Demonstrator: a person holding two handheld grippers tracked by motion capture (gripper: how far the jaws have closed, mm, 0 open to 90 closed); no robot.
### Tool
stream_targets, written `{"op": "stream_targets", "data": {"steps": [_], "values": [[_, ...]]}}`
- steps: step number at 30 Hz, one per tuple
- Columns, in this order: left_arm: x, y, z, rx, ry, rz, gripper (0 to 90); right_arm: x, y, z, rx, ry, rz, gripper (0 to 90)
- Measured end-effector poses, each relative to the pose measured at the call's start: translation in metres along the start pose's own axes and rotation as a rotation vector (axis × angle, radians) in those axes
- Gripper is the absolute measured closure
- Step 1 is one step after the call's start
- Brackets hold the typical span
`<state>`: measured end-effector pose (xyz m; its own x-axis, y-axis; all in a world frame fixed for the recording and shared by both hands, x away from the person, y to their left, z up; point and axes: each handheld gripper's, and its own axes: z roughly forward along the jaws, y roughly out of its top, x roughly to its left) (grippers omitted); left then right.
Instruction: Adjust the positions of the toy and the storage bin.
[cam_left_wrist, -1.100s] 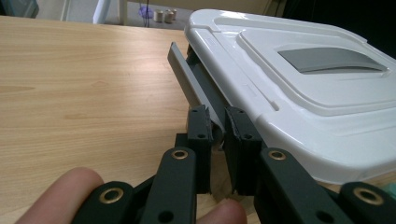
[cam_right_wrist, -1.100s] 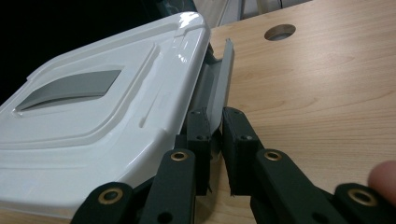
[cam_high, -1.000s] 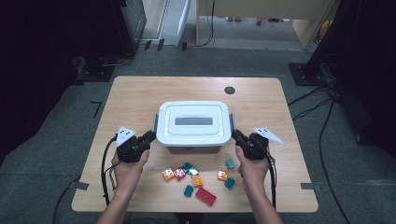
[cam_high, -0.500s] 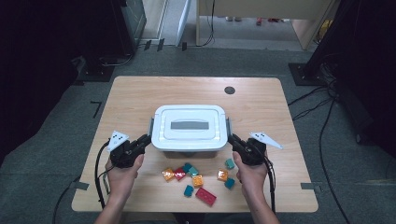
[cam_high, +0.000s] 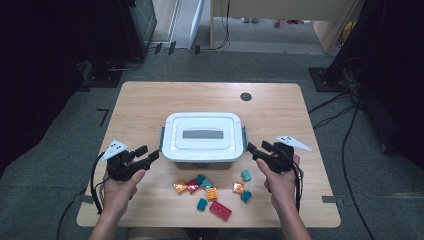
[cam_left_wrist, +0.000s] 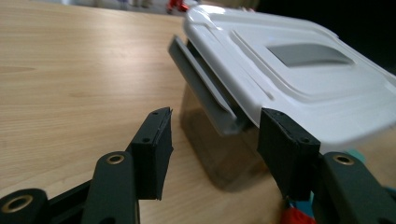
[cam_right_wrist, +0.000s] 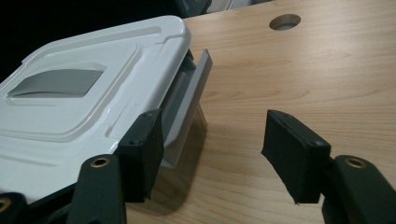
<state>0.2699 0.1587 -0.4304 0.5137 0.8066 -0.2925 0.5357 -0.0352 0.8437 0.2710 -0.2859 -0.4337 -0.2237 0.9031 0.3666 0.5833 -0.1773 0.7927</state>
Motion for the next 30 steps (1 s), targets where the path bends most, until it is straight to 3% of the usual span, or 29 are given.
{"op": "stream_targets", "data": {"steps": [4,8,12,16,24,30], "values": [[0.003,-0.001,-0.005,-0.008,-0.047,0.006,43.0,-0.006,0.005,-0.004,0.004,0.005,-0.001,36.0],[-0.001,-0.003,-0.003,0.041,-0.088,0.062,43.1,-0.01,0.011,-0.009,0.0,0.009,0.002,32.8],[-0.006,-0.006,0.004,0.098,-0.097,0.115,42.3,-0.014,0.011,-0.008,0.013,-0.002,0.007,31.7],[-0.013,-0.008,0.008,0.123,-0.121,0.148,41.8,-0.015,0.009,-0.005,0.031,-0.003,0.005,30.9],[-0.025,-0.013,0.018,0.142,-0.135,0.174,40.9,-0.017,0.007,-0.001,0.052,0.003,0.0,30.0],[-0.032,-0.011,0.017,0.127,-0.133,0.19,42.0,-0.018,0.007,-0.002,0.058,0.007,-0.008,28.4]]}}
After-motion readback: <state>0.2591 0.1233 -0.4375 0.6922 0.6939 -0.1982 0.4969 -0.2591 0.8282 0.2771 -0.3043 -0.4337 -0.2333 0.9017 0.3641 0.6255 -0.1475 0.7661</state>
